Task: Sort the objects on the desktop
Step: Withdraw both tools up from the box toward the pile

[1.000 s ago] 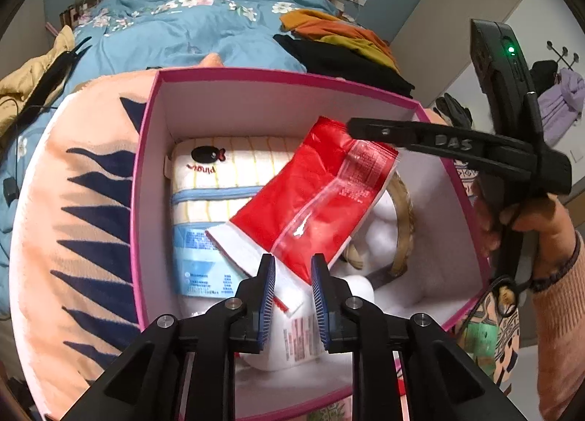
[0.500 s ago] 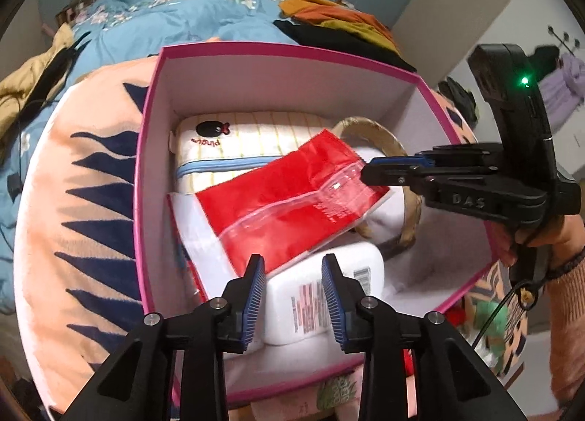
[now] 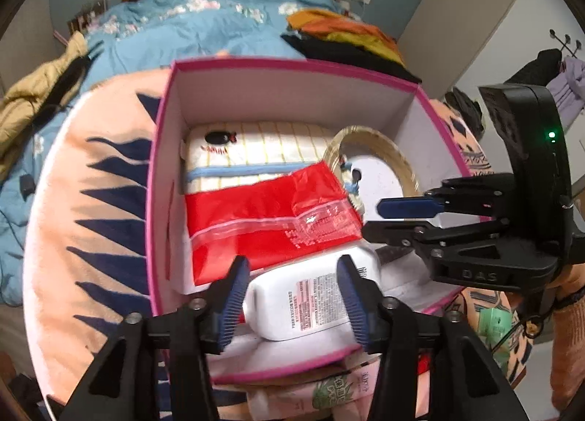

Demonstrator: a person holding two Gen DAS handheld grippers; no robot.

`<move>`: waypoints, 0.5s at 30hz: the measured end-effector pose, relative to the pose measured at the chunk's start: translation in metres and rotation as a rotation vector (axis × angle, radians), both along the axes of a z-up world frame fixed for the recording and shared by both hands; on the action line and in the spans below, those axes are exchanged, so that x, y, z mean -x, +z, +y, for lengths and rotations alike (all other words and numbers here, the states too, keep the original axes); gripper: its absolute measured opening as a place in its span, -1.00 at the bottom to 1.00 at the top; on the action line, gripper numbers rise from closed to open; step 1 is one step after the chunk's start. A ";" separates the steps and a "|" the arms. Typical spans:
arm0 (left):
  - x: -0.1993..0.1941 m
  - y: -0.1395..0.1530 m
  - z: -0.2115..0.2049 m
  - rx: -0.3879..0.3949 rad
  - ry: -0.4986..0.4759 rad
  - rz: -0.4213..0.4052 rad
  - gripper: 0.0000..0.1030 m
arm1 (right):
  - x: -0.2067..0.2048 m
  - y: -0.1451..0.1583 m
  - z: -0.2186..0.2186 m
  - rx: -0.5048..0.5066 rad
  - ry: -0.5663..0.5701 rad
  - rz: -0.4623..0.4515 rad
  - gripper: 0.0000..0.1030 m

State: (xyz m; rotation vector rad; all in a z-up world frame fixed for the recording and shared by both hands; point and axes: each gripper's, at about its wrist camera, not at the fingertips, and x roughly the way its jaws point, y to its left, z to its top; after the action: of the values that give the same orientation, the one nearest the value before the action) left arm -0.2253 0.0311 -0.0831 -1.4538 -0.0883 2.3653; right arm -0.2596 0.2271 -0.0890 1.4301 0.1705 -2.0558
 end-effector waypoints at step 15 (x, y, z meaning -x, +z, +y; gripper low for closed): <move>-0.078 0.035 -0.001 -0.026 0.127 0.076 0.99 | -0.113 0.063 0.043 0.226 -0.203 0.173 0.88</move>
State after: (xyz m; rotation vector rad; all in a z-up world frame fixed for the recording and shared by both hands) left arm -0.1472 0.0302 -0.0485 -1.3824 -0.1958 2.5079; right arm -0.1461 0.2706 -0.0257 1.1731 -0.1384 -2.2809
